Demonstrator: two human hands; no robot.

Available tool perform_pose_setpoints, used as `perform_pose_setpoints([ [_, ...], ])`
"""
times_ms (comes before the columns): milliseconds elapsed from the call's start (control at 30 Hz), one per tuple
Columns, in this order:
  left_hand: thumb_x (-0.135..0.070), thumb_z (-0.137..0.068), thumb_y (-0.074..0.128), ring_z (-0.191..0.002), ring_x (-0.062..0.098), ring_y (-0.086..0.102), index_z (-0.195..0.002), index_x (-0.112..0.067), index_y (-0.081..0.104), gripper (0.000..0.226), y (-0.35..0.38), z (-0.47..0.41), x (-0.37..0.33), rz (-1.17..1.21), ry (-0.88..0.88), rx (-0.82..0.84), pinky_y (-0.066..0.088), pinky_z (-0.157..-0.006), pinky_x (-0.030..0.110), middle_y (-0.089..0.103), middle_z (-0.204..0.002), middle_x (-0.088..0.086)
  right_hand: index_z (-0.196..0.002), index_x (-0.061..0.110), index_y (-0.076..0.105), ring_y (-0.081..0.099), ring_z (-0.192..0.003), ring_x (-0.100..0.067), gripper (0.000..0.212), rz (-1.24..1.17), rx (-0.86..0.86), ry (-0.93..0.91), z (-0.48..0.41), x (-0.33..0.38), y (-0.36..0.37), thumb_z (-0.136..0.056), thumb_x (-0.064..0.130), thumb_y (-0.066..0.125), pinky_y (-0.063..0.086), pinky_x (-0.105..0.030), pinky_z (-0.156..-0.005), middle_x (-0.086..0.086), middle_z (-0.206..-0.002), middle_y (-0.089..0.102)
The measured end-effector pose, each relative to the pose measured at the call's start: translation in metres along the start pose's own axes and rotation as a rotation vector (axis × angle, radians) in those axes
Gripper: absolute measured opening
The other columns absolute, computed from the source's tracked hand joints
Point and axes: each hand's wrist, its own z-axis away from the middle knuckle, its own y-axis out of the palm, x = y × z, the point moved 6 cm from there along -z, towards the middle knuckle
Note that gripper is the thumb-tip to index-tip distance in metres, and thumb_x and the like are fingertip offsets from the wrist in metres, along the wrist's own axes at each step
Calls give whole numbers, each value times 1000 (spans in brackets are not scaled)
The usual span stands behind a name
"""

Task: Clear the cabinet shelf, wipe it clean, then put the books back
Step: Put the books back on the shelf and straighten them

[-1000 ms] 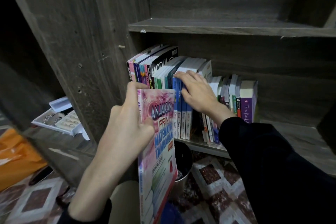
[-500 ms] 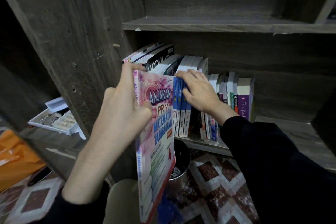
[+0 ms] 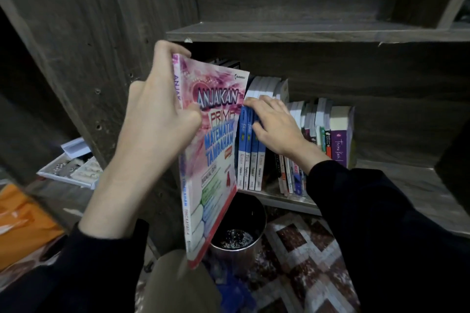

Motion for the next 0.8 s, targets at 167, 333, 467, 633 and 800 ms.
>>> perform_pose_setpoints([
  [167, -1, -78, 60, -75, 1, 49, -120, -19, 44, 48, -4, -3, 4, -2, 3, -17, 28, -60, 12, 50, -73, -18, -139, 18, 41, 30, -135, -22, 49, 1, -7, -3, 0, 1, -1, -90, 12, 45, 17, -40, -115, -3, -139, 47],
  [333, 0, -76, 59, -77, 11, 53, -109, -27, 39, 47, 16, -10, -1, 38, 39, 23, 34, -60, 12, 57, -75, -10, -138, 19, 42, 31, -133, -23, 50, -17, -10, 5, 1, 2, -2, -89, 11, 45, 18, -39, -114, -4, -136, 48],
  [467, 4, -76, 58, -58, -9, 50, -110, -22, 42, 47, 27, -10, -8, 99, 81, -12, 32, -59, -1, 52, -61, -6, -138, 19, 41, 31, -133, -23, 50, -22, -2, 11, 1, 3, -2, -89, 11, 45, 19, -40, -114, -4, -135, 48],
  [633, 3, -80, 55, -56, -2, 55, -120, -18, 43, 48, 48, -3, 12, 120, 84, -66, 40, -54, 7, 58, -69, -9, -139, 19, 41, 31, -132, -22, 51, -17, -6, 9, 0, 1, -2, -89, 11, 45, 18, -39, -114, -4, -136, 47],
  [800, 5, -85, 57, -51, -5, 57, -128, -13, 43, 48, 87, 19, 50, 177, 33, -81, 39, -43, 7, 62, -72, -4, -138, 19, 41, 31, -132, -22, 50, -27, -22, 5, 1, 3, -1, -89, 11, 46, 18, -40, -114, -3, -135, 48],
])
